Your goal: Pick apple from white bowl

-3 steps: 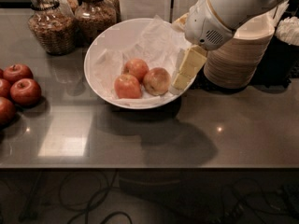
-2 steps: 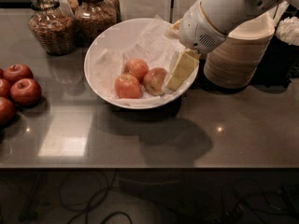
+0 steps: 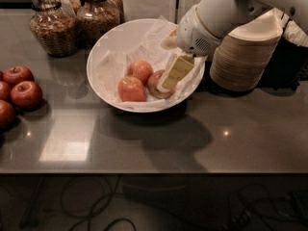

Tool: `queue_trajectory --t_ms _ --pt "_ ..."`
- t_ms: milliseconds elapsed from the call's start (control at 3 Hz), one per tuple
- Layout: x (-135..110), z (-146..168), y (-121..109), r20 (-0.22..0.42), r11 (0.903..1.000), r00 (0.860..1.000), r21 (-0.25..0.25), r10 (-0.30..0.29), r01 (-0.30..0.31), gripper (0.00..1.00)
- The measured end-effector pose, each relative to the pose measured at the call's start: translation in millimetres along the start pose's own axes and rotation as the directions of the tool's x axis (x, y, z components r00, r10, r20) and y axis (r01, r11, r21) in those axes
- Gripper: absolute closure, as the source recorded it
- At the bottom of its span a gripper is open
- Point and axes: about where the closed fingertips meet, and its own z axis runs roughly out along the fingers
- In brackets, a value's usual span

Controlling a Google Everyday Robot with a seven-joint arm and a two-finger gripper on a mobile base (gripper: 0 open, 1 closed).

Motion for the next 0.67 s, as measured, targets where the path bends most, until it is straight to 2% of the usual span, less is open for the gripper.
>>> queue_trajectory --t_ms 333,667 --pt "5 9 -6 -0.004 0.9999 1.000 -0.002 0.012 -0.012 0.27" --pt "17 22 -9 -0.019 0.9992 0.999 -0.013 0.037 -0.037 0.25"
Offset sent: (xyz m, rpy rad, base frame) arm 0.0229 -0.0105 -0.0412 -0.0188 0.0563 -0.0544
